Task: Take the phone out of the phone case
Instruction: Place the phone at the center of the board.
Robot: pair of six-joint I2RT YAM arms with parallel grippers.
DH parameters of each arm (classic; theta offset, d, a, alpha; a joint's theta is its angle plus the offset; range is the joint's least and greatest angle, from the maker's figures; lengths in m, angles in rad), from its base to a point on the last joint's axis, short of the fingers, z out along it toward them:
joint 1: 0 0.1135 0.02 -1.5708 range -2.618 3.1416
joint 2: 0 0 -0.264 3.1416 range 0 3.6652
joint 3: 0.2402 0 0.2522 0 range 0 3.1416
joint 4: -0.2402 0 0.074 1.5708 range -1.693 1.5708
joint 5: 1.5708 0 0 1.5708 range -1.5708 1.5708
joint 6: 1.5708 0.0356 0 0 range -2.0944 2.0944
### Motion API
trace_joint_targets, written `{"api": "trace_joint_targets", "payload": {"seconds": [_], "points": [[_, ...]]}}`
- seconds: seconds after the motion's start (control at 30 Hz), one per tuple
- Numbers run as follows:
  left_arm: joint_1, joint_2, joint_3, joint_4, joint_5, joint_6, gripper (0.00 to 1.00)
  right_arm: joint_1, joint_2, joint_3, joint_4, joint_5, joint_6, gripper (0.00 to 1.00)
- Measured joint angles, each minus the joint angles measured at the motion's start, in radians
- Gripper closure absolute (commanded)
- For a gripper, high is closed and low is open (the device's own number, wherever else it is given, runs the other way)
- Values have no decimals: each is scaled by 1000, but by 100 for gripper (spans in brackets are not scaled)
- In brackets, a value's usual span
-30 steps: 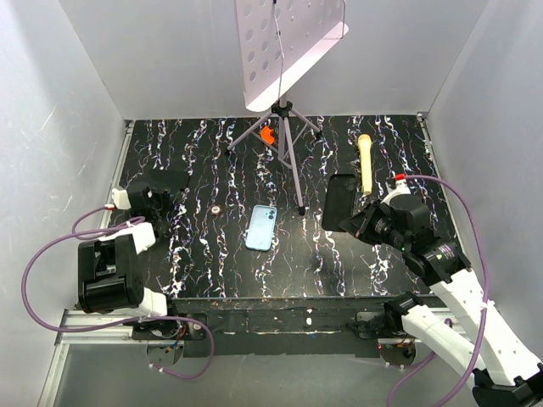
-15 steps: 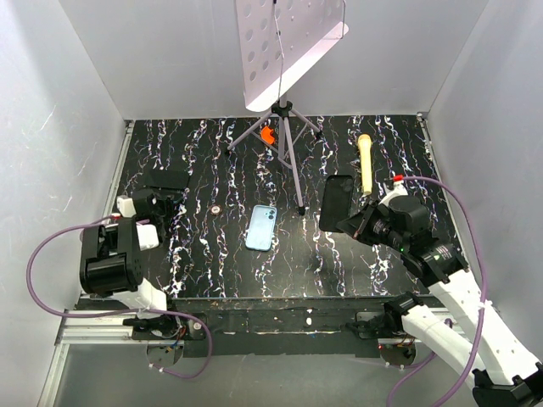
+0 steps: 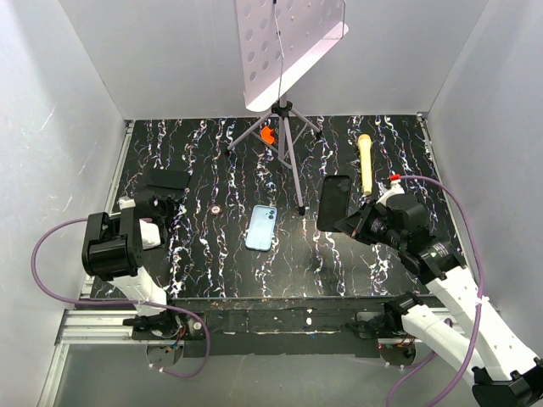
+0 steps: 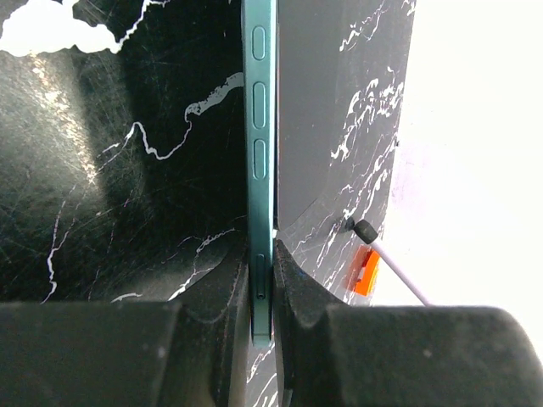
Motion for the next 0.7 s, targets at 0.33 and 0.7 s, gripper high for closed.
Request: {"api": "trace_joint_targets", "payload": {"seconds": [0.33, 0.7], "points": [[-1, 35, 4, 25, 29, -33, 54, 0, 5, 0, 5, -15, 4, 99], [-1, -3, 41, -52, 74, -63, 24, 3, 33, -48, 87, -101, 43, 99]]}}
